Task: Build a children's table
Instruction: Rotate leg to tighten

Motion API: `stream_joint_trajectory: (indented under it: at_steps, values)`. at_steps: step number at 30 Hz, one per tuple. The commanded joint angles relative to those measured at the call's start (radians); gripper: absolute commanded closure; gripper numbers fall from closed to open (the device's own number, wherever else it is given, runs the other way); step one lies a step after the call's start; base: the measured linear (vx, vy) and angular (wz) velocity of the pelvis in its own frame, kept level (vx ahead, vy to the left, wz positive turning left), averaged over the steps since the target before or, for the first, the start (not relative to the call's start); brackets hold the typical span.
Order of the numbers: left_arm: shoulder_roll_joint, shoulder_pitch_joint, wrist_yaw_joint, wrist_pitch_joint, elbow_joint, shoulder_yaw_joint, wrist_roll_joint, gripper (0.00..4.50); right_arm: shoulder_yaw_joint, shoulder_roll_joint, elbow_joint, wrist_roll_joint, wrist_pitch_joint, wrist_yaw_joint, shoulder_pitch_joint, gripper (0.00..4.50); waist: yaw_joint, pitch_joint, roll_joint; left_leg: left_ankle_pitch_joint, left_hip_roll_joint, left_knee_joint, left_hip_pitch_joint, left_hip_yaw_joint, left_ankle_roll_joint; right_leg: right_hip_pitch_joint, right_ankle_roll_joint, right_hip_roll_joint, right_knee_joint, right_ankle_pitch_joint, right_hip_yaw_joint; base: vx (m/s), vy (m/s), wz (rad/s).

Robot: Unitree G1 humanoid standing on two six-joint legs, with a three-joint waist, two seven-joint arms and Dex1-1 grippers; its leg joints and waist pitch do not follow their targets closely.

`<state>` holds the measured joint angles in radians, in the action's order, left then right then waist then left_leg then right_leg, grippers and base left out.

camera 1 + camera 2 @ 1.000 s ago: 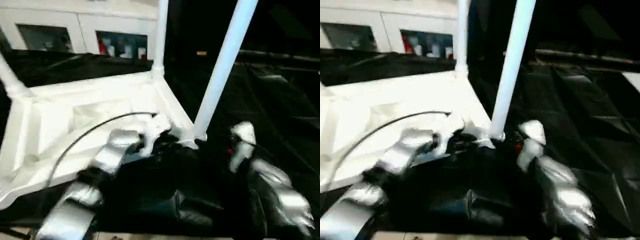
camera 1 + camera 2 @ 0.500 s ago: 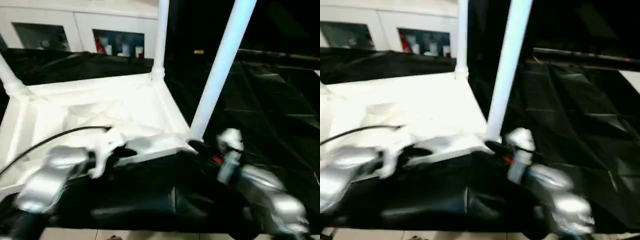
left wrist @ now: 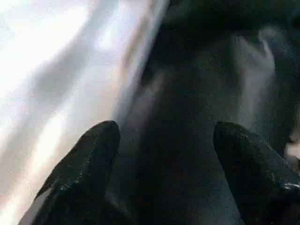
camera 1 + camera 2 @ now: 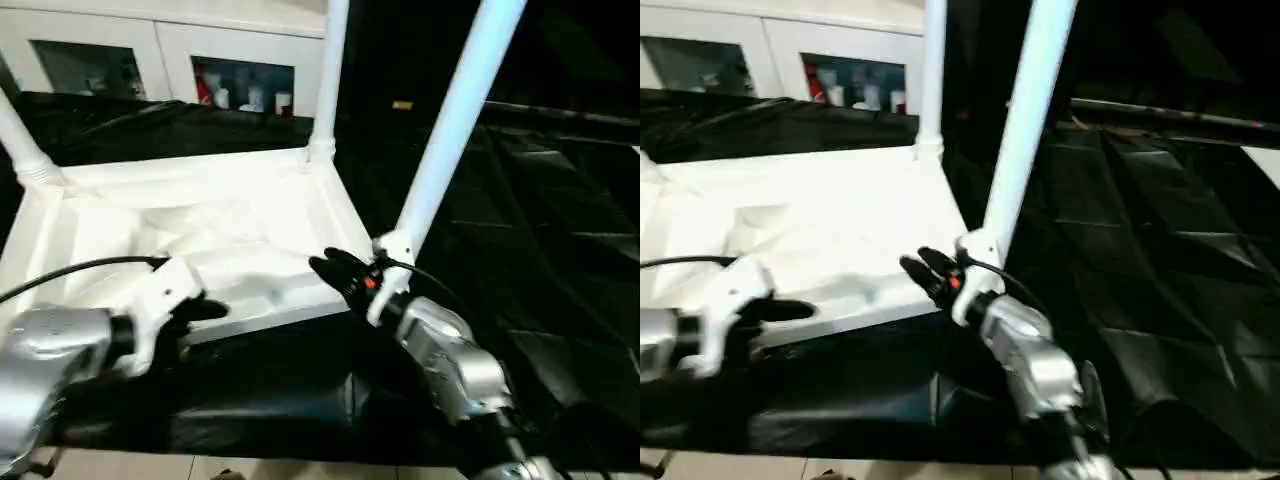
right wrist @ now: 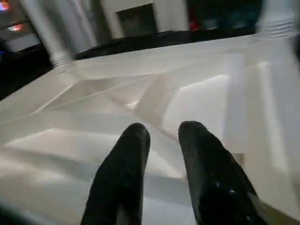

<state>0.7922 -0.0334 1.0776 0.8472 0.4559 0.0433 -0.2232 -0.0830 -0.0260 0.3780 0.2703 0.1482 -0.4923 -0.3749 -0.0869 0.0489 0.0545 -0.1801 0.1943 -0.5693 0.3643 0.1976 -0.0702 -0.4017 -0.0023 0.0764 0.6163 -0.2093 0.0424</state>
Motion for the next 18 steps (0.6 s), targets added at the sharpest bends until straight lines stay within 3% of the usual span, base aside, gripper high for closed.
stream_joint_trajectory:
  at_steps: [1,3,6,11,18]
  values:
    - [0.027,-0.026,0.007,0.027,0.037,-0.005,-0.001,0.48,0.045,0.003,0.025,-0.01,-0.027,0.048,-0.02,3.61,0.001,-0.05,-0.025,-0.204,0.034,0.071,-0.021,-0.017,-0.03,0.034,-0.175,0.05,-0.061,-0.121,-0.043,0.0,0.0,0.0]
    - [0.048,-0.07,-0.011,0.059,0.059,-0.004,-0.011,0.1,0.065,-0.002,0.065,-0.021,-0.057,0.088,-0.04,3.9,0.001,-0.049,-0.023,-0.201,0.033,0.07,-0.023,-0.014,-0.03,0.031,-0.17,0.044,-0.06,-0.097,-0.043,0.0,0.0,0.0]
    - [0.061,-0.102,-0.039,0.038,0.045,-0.017,0.017,0.04,0.088,-0.002,0.108,-0.023,-0.083,0.125,-0.066,4.05,-0.001,-0.05,-0.024,-0.209,0.031,0.07,-0.022,-0.016,-0.036,0.032,-0.16,0.043,-0.059,-0.097,-0.042,0.0,0.0,0.0]
    - [0.075,-0.081,-0.118,-0.018,-0.024,-0.015,0.091,0.0,0.12,0.011,0.16,-0.03,-0.127,0.163,-0.098,4.45,0.001,-0.054,-0.02,-0.198,0.029,0.067,-0.019,-0.017,-0.034,0.037,-0.145,0.045,-0.057,-0.078,-0.043,0.0,0.0,0.0]
    - [0.09,-0.087,-0.122,-0.017,-0.014,-0.01,0.072,0.0,0.181,0.059,0.234,-0.034,-0.179,0.226,-0.125,4.45,-0.005,-0.054,-0.021,-0.207,0.028,0.062,-0.024,-0.014,-0.034,0.031,-0.158,0.041,-0.056,-0.083,-0.042,0.0,0.0,0.0]
